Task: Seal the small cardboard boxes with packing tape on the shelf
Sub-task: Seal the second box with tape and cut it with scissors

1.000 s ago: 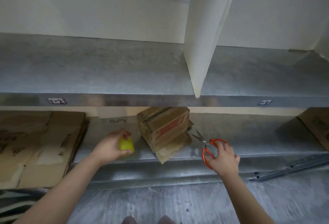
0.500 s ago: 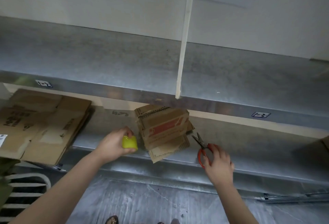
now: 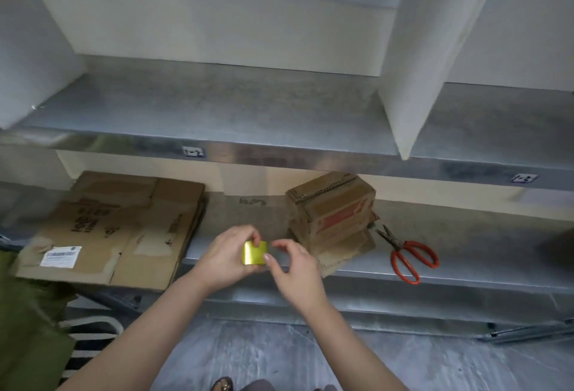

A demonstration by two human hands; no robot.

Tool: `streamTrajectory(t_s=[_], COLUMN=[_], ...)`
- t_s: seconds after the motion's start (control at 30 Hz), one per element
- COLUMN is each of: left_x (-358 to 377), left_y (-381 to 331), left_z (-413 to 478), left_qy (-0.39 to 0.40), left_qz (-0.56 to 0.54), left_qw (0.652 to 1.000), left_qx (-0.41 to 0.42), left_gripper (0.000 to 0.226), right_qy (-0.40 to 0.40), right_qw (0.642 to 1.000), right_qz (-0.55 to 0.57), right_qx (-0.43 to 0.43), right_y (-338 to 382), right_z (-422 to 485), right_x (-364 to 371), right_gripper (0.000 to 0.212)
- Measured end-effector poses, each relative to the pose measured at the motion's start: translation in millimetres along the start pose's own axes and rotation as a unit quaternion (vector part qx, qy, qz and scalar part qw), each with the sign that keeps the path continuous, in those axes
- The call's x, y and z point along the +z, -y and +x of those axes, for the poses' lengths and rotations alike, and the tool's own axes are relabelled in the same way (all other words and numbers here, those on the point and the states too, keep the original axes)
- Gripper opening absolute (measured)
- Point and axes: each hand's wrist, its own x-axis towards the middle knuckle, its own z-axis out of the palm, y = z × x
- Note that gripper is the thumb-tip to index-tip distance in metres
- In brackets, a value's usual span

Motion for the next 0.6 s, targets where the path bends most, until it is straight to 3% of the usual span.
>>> streamTrajectory(t_s=[0.13, 0.23, 0.33, 0.47, 0.6], left_x=[-25, -44, -57, -68, -66], left_y=[25, 49, 73, 99, 121], left_z=[-14, -20, -28, -27, -10], left_qy=[0.005, 0.07, 0.13, 0.145, 0.115], left_qz=[0.019, 0.048, 0.003, -0.011, 0.049], left_qw=[1.0, 0.995, 0.989, 0.989, 0.992], left_qx=[0.024, 0.045, 0.074, 0.04, -0.001], left_gripper=[0.044, 0.055, 0.056, 0.076, 0.08], right_qy=[-0.052, -0.072, -0.08, -0.082, -0.066], right_qw=[0.994, 0.987, 0.984, 0.988, 0.995], right_qz=[0.088, 0.124, 0.136, 0.12, 0.077], right_qx=[0.045, 0.075, 0.078, 0.06, 0.006], right_y=[33, 45, 51, 53, 61], right_z=[10, 17, 26, 32, 32], right_x=[45, 69, 88, 105, 117], right_gripper=[0.008, 0.019, 0.021, 0.023, 0.027])
